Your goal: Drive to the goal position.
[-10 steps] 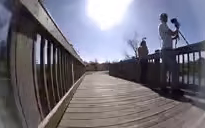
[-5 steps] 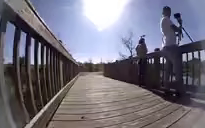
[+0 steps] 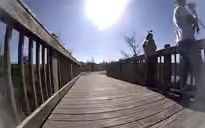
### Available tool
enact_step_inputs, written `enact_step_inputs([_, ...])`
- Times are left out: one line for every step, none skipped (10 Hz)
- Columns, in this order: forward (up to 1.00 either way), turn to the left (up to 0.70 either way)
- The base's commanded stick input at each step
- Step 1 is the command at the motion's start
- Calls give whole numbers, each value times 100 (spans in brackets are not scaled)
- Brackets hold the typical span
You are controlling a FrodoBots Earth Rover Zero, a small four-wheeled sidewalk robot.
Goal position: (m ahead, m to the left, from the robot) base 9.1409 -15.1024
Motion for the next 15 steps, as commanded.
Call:
enact_step_inputs([70, 11])
enact_step_inputs([70, 0])
enact_step_inputs([70, 0])
enact_step_inputs([70, 0])
enact_step_inputs([70, 0])
enact_step_inputs([70, 0])
enact_step_inputs([70, 0])
enact_step_inputs([70, 0])
enact_step_inputs([70, 0])
enact_step_inputs([70, 0])
enact_step_inputs([70, 0])
enact_step_inputs([70, 0])
enact_step_inputs([70, 0])
enact_step_inputs([70, 3])
enact_step_inputs([70, 5])
